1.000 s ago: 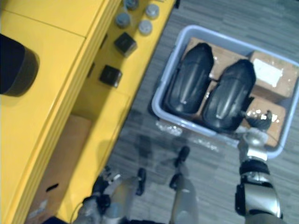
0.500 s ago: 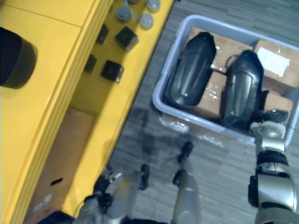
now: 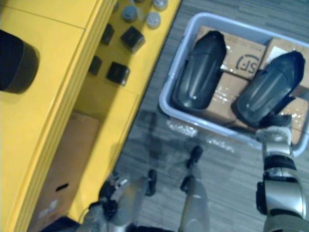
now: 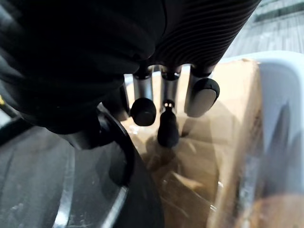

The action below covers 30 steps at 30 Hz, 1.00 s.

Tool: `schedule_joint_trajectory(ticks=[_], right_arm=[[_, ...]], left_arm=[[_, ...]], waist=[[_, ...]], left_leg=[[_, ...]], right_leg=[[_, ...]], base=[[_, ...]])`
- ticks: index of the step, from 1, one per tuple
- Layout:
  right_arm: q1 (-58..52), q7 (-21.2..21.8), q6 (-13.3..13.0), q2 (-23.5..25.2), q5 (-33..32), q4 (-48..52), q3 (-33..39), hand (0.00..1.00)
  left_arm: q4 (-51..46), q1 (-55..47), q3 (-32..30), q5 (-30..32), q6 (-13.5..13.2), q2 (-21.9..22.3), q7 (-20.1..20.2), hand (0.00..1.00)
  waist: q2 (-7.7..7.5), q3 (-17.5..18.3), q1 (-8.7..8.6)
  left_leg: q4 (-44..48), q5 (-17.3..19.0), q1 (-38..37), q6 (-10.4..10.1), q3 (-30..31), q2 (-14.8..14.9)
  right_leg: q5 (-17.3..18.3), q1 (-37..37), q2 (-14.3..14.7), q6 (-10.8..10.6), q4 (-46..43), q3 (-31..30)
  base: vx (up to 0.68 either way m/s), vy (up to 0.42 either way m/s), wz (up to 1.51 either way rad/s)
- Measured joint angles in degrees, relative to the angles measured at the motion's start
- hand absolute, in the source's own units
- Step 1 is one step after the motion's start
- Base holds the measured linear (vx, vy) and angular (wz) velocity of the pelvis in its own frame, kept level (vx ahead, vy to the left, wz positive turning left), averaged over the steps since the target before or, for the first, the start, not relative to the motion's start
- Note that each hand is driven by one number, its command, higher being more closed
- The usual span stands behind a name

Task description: Walk over and take plastic housings, then place them on the shelf

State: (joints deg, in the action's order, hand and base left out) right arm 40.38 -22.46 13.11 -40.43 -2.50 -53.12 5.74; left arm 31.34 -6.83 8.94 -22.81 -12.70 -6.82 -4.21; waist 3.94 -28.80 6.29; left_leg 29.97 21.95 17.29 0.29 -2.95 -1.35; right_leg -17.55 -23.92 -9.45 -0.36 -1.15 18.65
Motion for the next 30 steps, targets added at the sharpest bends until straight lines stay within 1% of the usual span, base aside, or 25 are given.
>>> schedule_joint_trajectory(ticks=[2,6,9,11,12,13,14,15,16,19,21,23,24,25,26,27,28,30], right_arm=[[-2.0,-0.4,-0.1,0.0,1.6,5.1,1.4,1.00],[-7.3,-1.9,-0.8,0.0,4.0,14.1,2.2,1.00],[-10.6,-4.1,-1.1,1.2,5.3,20.7,4.4,1.00],[-14.6,-6.2,-1.2,4.5,7.1,26.6,6.5,1.00],[-15.7,-6.6,-1.2,5.5,7.8,28.1,6.5,1.00],[-18.7,-6.7,-1.3,7.4,8.5,31.4,6.5,1.00],[-20.0,-6.7,-1.4,8.0,9.3,32.7,6.6,1.00],[-21.9,-6.9,-1.4,9.0,10.5,34.5,6.6,1.00],[-24.2,-7.5,-1.5,10.4,12.2,37.0,6.6,1.00],[-27.3,-7.7,-2.4,13.4,15.3,41.9,6.6,1.00],[-29.0,-7.8,-4.5,15.1,17.8,45.9,6.5,1.00],[-29.2,-7.7,-7.0,15.9,19.4,48.9,6.5,1.00],[-29.2,-7.5,-9.0,15.9,20.8,50.3,6.3,1.00],[-29.1,-7.4,-10.2,15.9,21.5,50.8,6.1,1.00],[-29.1,-6.9,-12.3,15.9,22.1,51.7,5.7,1.00],[-28.9,-6.2,-14.3,15.9,22.9,52.7,5.0,1.00],[-28.7,-6.0,-15.2,15.9,23.2,53.0,4.6,1.00],[-27.8,-4.3,-19.1,15.9,23.7,53.2,2.2,1.00]], left_arm=[[-4.9,-1.0,-0.1,-2.0,0.0,0.1,0.0,0.00],[-15.7,-2.2,-2.6,-2.1,-0.9,0.1,0.0,0.00],[-23.6,-2.2,-4.6,-2.0,-0.9,0.3,-0.2,0.00],[-30.2,-2.3,-6.3,-1.8,-0.3,0.5,-0.2,0.00],[-31.6,-2.3,-6.8,-1.8,0.2,0.4,-0.2,0.00],[-34.8,-1.8,-8.1,-1.7,1.2,0.9,0.0,0.00],[-35.8,-1.4,-8.4,-1.6,1.6,1.1,0.1,0.00],[-37.4,-1.2,-8.6,-1.3,2.1,1.1,0.3,0.00],[-39.2,-0.6,-8.7,-0.9,3.3,1.1,0.5,0.00],[-40.1,2.1,-8.9,0.8,5.8,1.1,0.5,0.00],[-40.8,3.5,-8.9,1.4,8.6,1.0,0.1,0.00],[-41.1,4.6,-9.2,1.3,10.6,0.4,-0.2,0.00],[-41.0,5.6,-10.1,1.3,12.2,0.4,-0.4,0.00],[-41.0,6.1,-10.6,1.3,12.9,0.3,-0.5,0.00],[-40.9,7.1,-11.5,1.3,14.0,0.1,-1.0,0.00],[-40.5,8.1,-12.1,1.4,14.9,-0.6,-1.3,0.00],[-40.2,8.8,-12.2,1.4,15.3,-1.1,-1.3,0.00],[-38.5,11.9,-12.2,3.1,17.4,-3.2,-1.2,0.00]], waist=[[0.17,0.0,-0.01],[0.70,0.2,-0.39],[1.02,0.7,-0.69],[1.04,4.0,-0.67],[1.04,5.1,-0.68],[1.45,7.2,-0.86],[1.71,7.9,-0.91],[1.72,9.8,-0.90],[1.82,12.0,-1.10],[1.70,15.1,-2.26],[1.29,17.0,-2.53],[0.69,18.5,-3.03],[0.66,18.5,-3.46],[0.67,18.6,-3.74],[0.58,19.4,-3.82],[0.40,20.5,-3.89],[0.29,20.9,-3.88],[-0.24,22.1,-3.95]], left_leg=[[-1.0,0.0,-1.6,0.0,-0.2,0.1],[-3.9,-0.7,-5.7,-0.1,-0.2,0.2],[-6.0,-1.1,-8.2,-0.1,-0.2,0.4],[-8.1,-1.4,-9.7,-0.4,-0.4,0.7],[-8.8,-1.5,-10.1,-0.5,-0.5,0.8],[-10.3,-1.6,-12.1,-0.6,-0.7,1.5],[-10.7,-1.6,-13.2,-0.7,-0.8,1.8],[-11.5,-1.7,-14.1,-0.8,-0.8,1.9],[-12.2,-1.8,-15.2,-0.9,-0.9,2.3],[-13.1,-2.1,-17.7,-0.9,-1.5,2.1],[-13.7,-2.2,-19.4,-0.8,-2.9,1.7],[-13.8,-2.2,-20.1,-0.8,-4.0,1.3],[-13.8,-2.2,-21.1,-0.8,-4.1,1.2],[-13.8,-2.2,-21.6,-0.8,-4.1,1.1],[-13.9,-2.2,-22.3,-0.8,-4.4,1.0],[-13.9,-2.2,-22.4,-0.8,-5.1,0.8],[-13.9,-2.2,-22.5,-0.8,-5.6,0.7],[-14.4,-2.2,-23.4,-0.8,-5.8,0.4]], right_leg=[[0.0,1.2,0.2,0.0,0.5,-0.1],[-0.1,5.0,0.7,-0.2,2.4,0.1],[-0.4,7.3,1.0,-0.6,4.5,0.2],[-0.7,8.2,1.8,-0.7,5.8,0.3],[-0.7,8.2,2.0,-0.6,5.8,0.3],[-0.6,9.4,2.7,-0.5,5.8,0.2],[-0.6,10.1,2.9,-0.5,5.8,0.2],[-0.6,10.5,3.3,-0.5,5.8,0.2],[-0.6,11.1,3.5,-0.5,5.8,0.1],[-0.6,13.2,3.4,-0.5,5.8,0.1],[-0.6,14.2,3.2,-0.5,5.9,0.1],[-0.6,14.3,2.9,-0.5,5.9,0.0],[-0.6,15.4,2.8,-0.5,5.9,-0.1],[-0.6,15.9,2.8,-0.5,5.9,-0.1],[-0.6,16.3,2.7,-0.5,5.9,-0.3],[-0.6,16.3,2.6,-0.5,5.9,-0.7],[-0.6,16.3,2.6,-0.5,5.9,-1.1],[-0.6,16.5,2.5,-0.5,6.4,-1.5]], base=[[0.03,-0.002,-0.07],[0.06,-0.004,-0.01],[0.07,-0.007,0.00],[0.12,-0.019,-0.07],[0.18,-0.008,-0.17],[0.15,0.010,-0.13],[0.14,0.025,-0.16],[0.12,0.034,-0.15],[0.13,0.051,-0.17],[0.08,0.067,-0.12],[0.03,0.075,-0.22],[0.01,0.045,-0.14],[0.01,0.031,-0.06],[0.00,0.021,-0.06],[-0.01,0.015,-0.12],[-0.01,0.015,-0.15],[-0.03,0.005,-0.19],[-0.04,-0.016,-0.15]])
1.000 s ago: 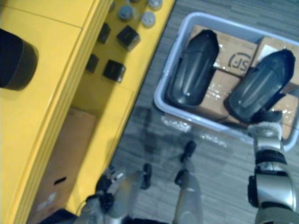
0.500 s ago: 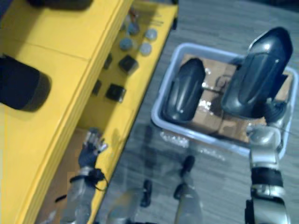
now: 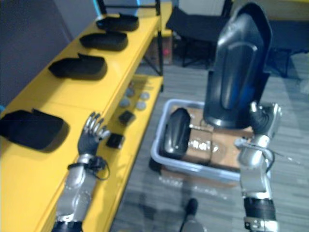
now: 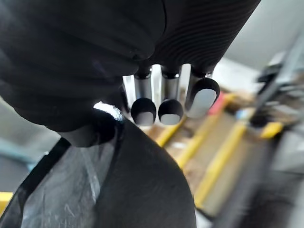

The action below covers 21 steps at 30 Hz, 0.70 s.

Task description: Walk over and take plastic housings, then place them on the shelf

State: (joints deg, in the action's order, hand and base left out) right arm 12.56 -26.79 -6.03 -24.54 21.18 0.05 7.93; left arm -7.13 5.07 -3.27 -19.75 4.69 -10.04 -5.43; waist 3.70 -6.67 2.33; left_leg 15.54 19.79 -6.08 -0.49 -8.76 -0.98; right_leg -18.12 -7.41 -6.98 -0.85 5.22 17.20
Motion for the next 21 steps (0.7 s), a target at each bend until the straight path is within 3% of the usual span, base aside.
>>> schedule_joint_trajectory(ticks=[4,6,11,15,21], right_arm=[[0.9,2.3,-5.0,0.0,0.5,0.5,-3.8,1.00],[2.6,3.7,-7.9,0.1,0.6,0.5,-6.0,1.00],[4.8,5.8,-11.4,0.4,0.4,-0.9,-9.7,1.00],[5.8,6.0,-12.3,0.8,0.4,-3.2,-12.5,1.00],[6.4,6.9,-12.7,2.5,1.6,-6.7,-16.6,1.00]], left_arm=[[1.9,3.6,0.5,-0.2,4.4,-1.7,0.9,0.00],[4.6,4.8,2.9,-0.7,8.4,-2.9,1.9,0.00],[8.1,5.1,4.6,-6.4,12.9,-2.9,2.0,0.00],[12.2,6.3,6.2,-9.8,14.6,-3.1,0.9,0.00],[16.6,6.3,8.2,-14.1,14.7,-3.0,1.5,0.00]], waist=[[-1.62,1.2,-0.09],[-1.78,1.3,-0.26],[-1.86,1.4,-0.28],[-2.09,1.5,-0.18],[-2.88,2.0,-0.03]], left_leg=[[-0.9,0.0,-0.1,0.1,-0.2,-0.1],[-1.1,-0.1,0.0,0.3,0.0,0.3],[-1.0,-0.3,0.1,-0.1,0.2,1.7],[-1.4,-0.7,0.1,-0.8,0.5,2.1],[-2.0,-0.9,-0.2,-1.2,0.5,2.2]], right_leg=[[1.2,-0.5,0.0,0.3,0.0,0.4],[2.0,-0.5,0.1,0.4,0.0,1.4],[2.8,-0.5,1.1,1.0,0.0,1.9],[3.0,-0.5,1.2,1.4,0.0,3.2],[2.8,-0.5,1.3,1.7,0.1,3.5]], base=[[-0.05,-0.053,-0.04],[-0.05,-0.089,0.02],[-0.02,-0.076,0.02],[-0.01,-0.048,0.07],[0.00,-0.004,0.01]])
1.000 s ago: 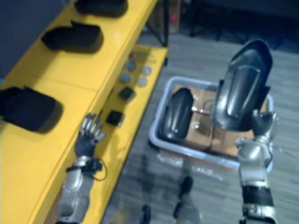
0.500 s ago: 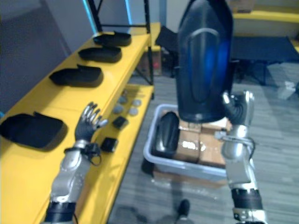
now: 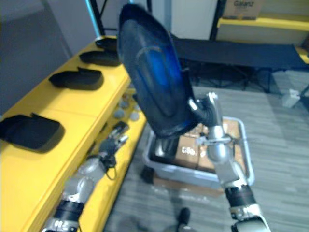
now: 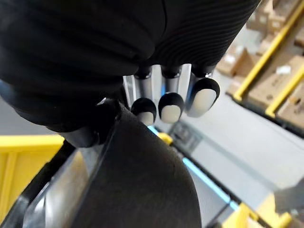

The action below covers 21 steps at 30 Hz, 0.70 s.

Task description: Walk over and take plastic housings, then place them on the shelf

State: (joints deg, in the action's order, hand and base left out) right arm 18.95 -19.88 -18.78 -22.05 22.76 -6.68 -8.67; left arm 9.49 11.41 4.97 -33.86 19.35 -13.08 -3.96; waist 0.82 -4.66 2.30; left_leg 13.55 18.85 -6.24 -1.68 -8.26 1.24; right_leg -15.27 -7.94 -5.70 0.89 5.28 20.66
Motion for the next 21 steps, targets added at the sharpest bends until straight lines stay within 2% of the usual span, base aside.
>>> schedule_joint_trajectory(ticks=[9,13,21], right_arm=[[0.0,0.0,0.3,0.4,5.2,-6.1,-3.6,1.00],[0.0,0.0,0.5,0.6,7.1,-8.5,-4.5,1.00],[0.0,0.0,0.6,0.6,7.4,-12.0,-4.5,1.00]], left_arm=[[0.3,0.0,2.6,-2.3,-0.8,0.1,0.7,0.00],[0.1,0.1,2.5,-2.4,-2.7,0.0,0.8,0.00],[-1.8,0.8,2.6,-4.5,-4.4,0.1,0.8,0.00]], waist=[[-0.53,0.3,-0.01],[-0.56,0.4,0.02],[-0.52,0.4,-0.02]], left_leg=[[-0.1,0.0,-0.8,0.0,0.0,0.1],[-0.1,0.0,-0.8,0.0,0.0,0.1],[-0.1,-0.1,-0.8,-0.2,0.1,0.1]], right_leg=[[0.0,1.1,-0.1,-0.1,0.0,0.9],[-0.1,1.1,-0.2,-0.1,0.0,0.9],[-0.2,1.1,-0.2,-0.2,0.0,1.0]], base=[[0.02,0.011,0.02],[0.00,0.005,0.01],[0.00,0.000,0.00]])
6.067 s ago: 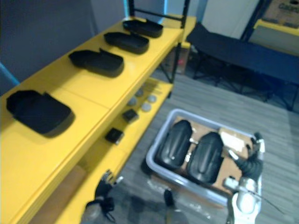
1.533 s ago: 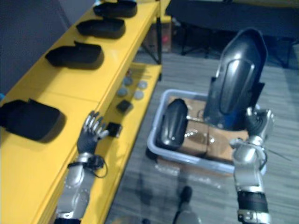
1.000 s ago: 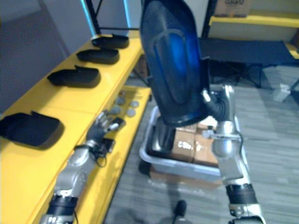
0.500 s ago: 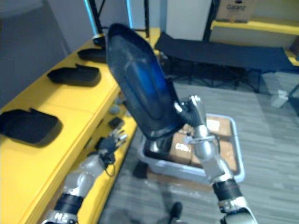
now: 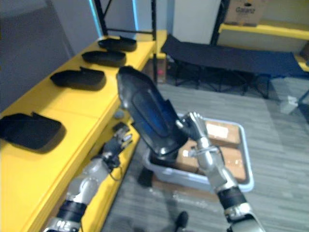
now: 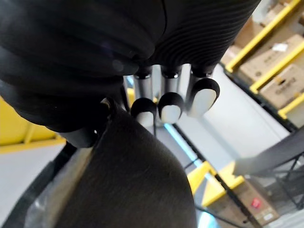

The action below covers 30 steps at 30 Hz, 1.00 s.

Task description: Walk over and take plastic housings, then place them on the shelf

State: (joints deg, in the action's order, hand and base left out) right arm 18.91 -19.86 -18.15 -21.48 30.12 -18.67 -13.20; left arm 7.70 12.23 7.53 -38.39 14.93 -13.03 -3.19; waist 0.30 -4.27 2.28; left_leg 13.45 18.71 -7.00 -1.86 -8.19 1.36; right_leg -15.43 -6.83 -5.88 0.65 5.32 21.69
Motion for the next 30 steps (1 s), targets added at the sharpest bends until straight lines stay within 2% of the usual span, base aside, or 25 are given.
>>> schedule_joint_trajectory(ticks=[10,18,27,28,30], right_arm=[[-0.1,1.1,-0.1,0.3,0.0,-2.8,-2.3,1.00],[-0.2,1.0,0.3,3.1,-0.1,-3.0,-4.5,1.00],[0.1,-0.2,1.1,4.2,-3.2,-4.4,-6.4,1.00],[0.1,-0.2,1.1,4.2,-4.1,-4.5,-6.7,1.00],[0.1,-0.3,1.1,4.6,-5.3,-4.5,-6.9,1.00]], left_arm=[[-1.1,0.2,1.3,0.0,0.1,0.1,0.0,0.00],[-1.3,0.1,2.9,0.1,0.2,2.1,0.4,0.00],[-0.5,0.1,6.7,0.3,0.2,2.7,1.1,0.00],[-0.2,0.1,6.7,0.3,0.1,2.8,1.1,1.00],[0.5,0.1,6.7,0.3,0.0,3.0,0.9,1.00]], waist=[[0.04,0.0,0.00],[0.04,0.0,0.19],[0.47,0.1,0.22],[0.69,0.3,0.23],[1.10,0.5,0.29]], left_leg=[[-0.1,-0.2,0.3,-0.4,1.5,0.3],[-0.1,-0.4,0.6,-0.6,1.6,0.7],[0.1,-0.5,0.0,-0.8,1.6,1.2],[0.1,-0.5,0.0,-0.8,1.6,1.2],[0.1,-0.5,0.0,-0.8,1.6,1.2]], right_leg=[[0.9,0.1,0.0,0.5,0.0,1.3],[1.2,0.0,0.3,0.8,0.0,1.9],[1.8,0.8,0.8,0.9,0.0,2.1],[1.9,0.8,0.8,0.9,0.0,2.2],[1.9,0.8,0.8,0.9,0.0,2.2]], base=[[-0.01,-0.014,0.05],[0.00,-0.009,0.02],[0.00,0.000,0.00],[0.00,0.000,0.00],[0.00,0.000,0.00]])
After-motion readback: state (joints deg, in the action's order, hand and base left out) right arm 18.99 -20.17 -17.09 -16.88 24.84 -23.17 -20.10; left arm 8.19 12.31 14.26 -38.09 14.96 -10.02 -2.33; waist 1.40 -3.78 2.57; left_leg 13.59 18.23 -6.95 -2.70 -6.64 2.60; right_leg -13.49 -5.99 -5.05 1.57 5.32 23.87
